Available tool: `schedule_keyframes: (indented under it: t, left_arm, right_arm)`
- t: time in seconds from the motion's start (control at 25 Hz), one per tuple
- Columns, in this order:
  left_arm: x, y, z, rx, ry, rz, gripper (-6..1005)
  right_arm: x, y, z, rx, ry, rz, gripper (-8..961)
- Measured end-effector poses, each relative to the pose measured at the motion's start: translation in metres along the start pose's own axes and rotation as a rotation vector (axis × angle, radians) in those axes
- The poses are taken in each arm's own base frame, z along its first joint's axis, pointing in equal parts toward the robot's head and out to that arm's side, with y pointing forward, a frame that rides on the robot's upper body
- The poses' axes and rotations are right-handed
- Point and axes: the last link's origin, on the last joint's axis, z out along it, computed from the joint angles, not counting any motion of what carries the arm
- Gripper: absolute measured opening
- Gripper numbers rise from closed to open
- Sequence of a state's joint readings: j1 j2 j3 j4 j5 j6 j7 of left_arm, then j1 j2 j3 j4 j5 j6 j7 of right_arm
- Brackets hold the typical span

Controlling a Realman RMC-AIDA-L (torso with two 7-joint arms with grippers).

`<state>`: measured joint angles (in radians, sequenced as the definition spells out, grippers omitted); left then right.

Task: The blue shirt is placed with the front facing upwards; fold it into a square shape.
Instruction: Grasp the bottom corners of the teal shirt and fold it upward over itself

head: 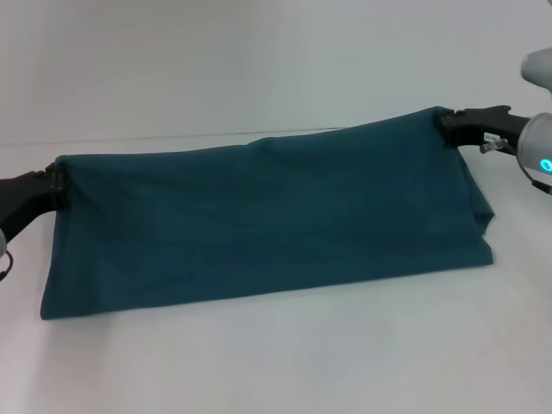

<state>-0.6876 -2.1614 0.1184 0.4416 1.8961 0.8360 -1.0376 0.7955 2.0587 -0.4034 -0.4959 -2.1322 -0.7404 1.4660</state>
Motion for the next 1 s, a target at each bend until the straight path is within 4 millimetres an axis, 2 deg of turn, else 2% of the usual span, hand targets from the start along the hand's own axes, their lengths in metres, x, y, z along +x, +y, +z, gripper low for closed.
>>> schedule_keyframes:
  t: [0.4,0.8,0.88,1.0]
  left_arm:
    - [-0.004,0.008,0.012,0.033,-0.031,0.006,86]
    - [-0.005,0.015,0.019,0.044,-0.037,0.021,92]
    - [-0.005,0.013,0.019,0.067,-0.036,0.007,133]
    - [-0.004,0.010,0.020,0.091,-0.026,-0.003,196]
  right_arm:
    - [0.004,0.012,0.012,0.023,0.039,-0.037,101]
    - [0.005,0.012,0.015,0.060,0.046,-0.057,104]
    - [0.004,0.011,0.015,0.066,0.045,-0.066,104]
    - [0.000,0.009,0.016,0.084,0.041,-0.082,329]
